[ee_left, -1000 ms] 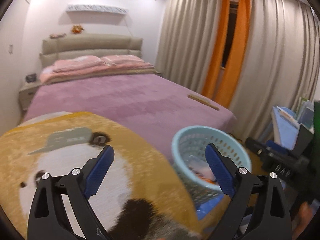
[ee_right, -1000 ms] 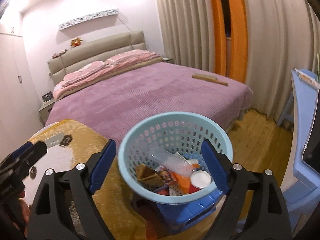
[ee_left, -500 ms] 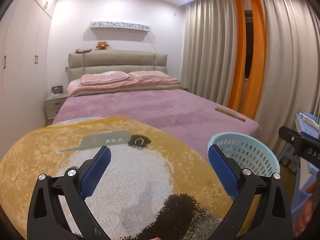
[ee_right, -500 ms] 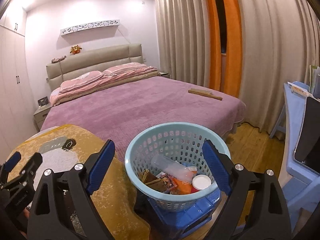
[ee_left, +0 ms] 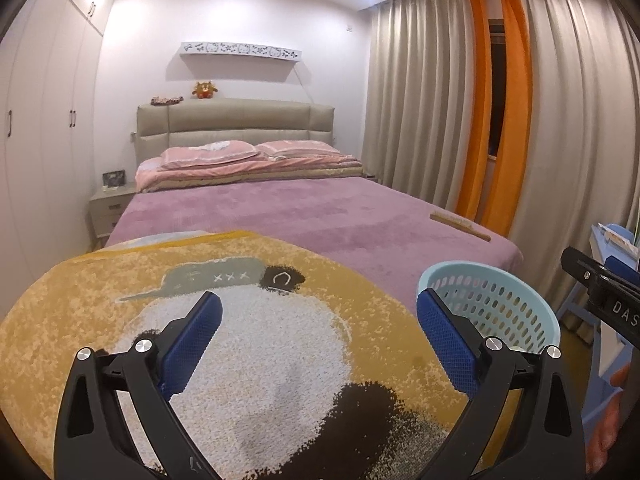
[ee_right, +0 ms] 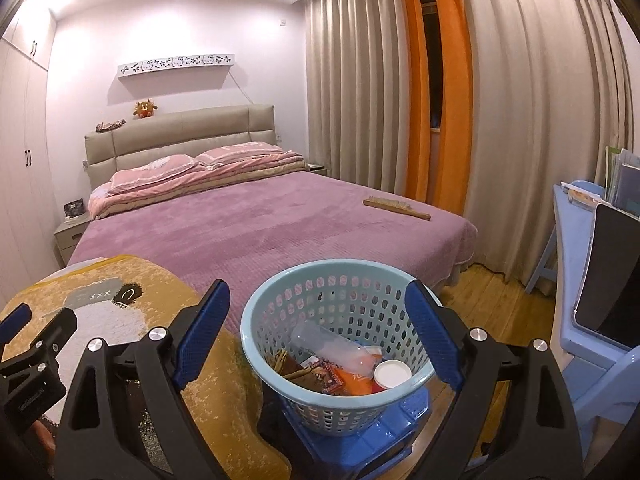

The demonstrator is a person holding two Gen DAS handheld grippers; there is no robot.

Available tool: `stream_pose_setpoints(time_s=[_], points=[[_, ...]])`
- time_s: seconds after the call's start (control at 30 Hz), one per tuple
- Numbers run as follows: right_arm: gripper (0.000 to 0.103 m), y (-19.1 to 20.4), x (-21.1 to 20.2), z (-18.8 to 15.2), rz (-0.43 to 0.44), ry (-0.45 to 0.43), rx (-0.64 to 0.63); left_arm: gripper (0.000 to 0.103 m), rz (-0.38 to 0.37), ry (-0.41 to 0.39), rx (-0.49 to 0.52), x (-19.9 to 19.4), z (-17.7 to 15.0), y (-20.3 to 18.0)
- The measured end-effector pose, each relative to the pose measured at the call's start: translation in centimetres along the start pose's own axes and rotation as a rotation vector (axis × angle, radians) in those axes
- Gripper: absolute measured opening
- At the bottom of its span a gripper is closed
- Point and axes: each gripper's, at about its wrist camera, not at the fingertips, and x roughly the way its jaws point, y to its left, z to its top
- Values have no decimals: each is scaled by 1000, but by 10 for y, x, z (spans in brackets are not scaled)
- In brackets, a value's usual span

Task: Collect trash

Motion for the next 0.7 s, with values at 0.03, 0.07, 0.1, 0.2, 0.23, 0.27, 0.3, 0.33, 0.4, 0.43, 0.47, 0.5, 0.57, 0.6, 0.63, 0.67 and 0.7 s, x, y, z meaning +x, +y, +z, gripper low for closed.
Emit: stream_pose_setpoints(time_s=[0.03,0.07,0.1,0.2,0.23,0.27,0.3,0.33,0.4,0.43,0.47,0.5,0.57,0.6,0.63,0.67,0.7], points=[[85,0,-1,0,-1,-3,-5,95,3,-2,3,0,0,-1],[85,1,-2,0,-2,-6,-9,95,4,-2,4,-1,0,-1],[85,3,-3,0,-2,-9,-12,95,4,-2,5,-1,0,-1],[85,4,-3,0,1,-10,-22,95,0,2,0,-1,1,0],[85,6,-3,0,0,-9,-29,95,-1,2,-3,-1,1,0],[85,6,-1,-1,1,-6,-34,95,-2,2,-5,-1,1,1],[85,7,-1,-1,2,-2,-38,95,-4,3,-8,-1,1,1],[85,8,0,-1,4,1,-41,95,-5,4,-10,-1,2,2],[85,9,2,-2,9,8,-44,95,-7,7,-13,0,2,4],[85,9,3,-2,11,11,-46,95,-8,7,-14,0,2,5],[85,10,3,-3,12,13,-48,95,-9,7,-16,0,2,5],[85,11,4,-3,11,13,-50,95,-10,7,-18,0,2,5],[85,12,4,-3,14,14,-53,95,-15,9,-22,0,2,7],[85,12,4,-4,14,15,-53,95,-17,10,-24,0,2,7],[85,12,4,-4,15,16,-54,95,-20,12,-29,0,2,8],[85,13,4,-4,17,17,-55,95,-21,13,-31,0,2,8],[85,13,4,-5,19,18,-56,95,-23,14,-33,0,2,9]])
